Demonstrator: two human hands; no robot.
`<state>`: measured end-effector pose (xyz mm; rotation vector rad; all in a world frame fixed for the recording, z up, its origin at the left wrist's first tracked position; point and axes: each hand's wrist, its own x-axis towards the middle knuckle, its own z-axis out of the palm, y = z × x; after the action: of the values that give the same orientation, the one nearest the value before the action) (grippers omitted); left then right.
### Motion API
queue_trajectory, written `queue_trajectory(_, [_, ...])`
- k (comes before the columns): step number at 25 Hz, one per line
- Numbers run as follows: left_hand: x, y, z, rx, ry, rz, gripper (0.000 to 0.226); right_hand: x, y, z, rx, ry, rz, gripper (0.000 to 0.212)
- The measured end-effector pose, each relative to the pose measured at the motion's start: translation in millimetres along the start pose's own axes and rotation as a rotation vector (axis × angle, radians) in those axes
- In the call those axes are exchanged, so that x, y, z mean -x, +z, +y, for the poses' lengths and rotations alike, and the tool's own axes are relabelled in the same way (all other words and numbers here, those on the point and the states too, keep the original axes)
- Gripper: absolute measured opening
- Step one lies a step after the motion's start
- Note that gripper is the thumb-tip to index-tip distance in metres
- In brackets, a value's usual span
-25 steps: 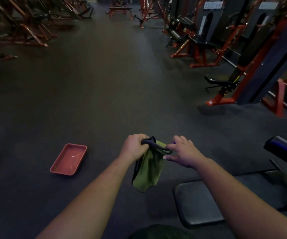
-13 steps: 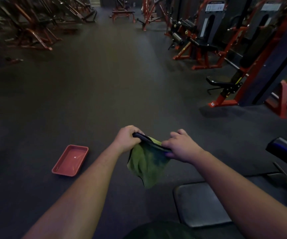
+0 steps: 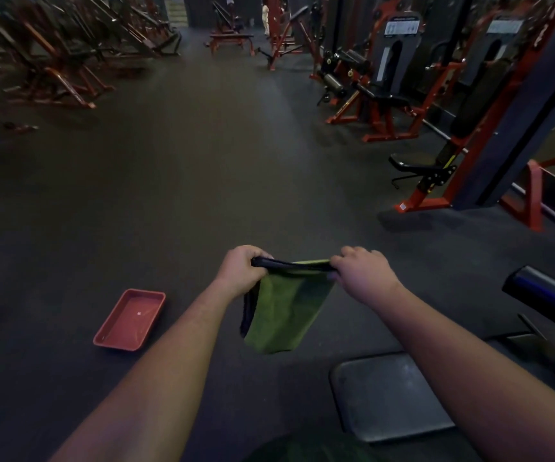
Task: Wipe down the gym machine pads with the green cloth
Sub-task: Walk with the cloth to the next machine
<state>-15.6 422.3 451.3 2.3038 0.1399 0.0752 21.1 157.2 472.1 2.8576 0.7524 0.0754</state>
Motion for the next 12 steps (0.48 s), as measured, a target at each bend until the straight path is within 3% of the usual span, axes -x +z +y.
queue_trajectory(2, [1,-6,-2,0.151,-0.062,0.029,0.024,2,-6,8,-0.202,0.075,0.146,0.031])
queue_trajectory(4, [4,-10,-3,0.304,-0.082,0.026,0.021,3,-9,15,-0.452,0.121,0.177,0.023])
queue_trajectory(9, [6,-12,9,0.628,-0.076,-0.046,0.012,2,-30,29,-1.398,0.09,0.24,0.043])
queue_trajectory(12, [-1,-23,25,0.621,0.023,-0.055,0.021,1,-40,28,-1.566,0.049,0.361,0.035])
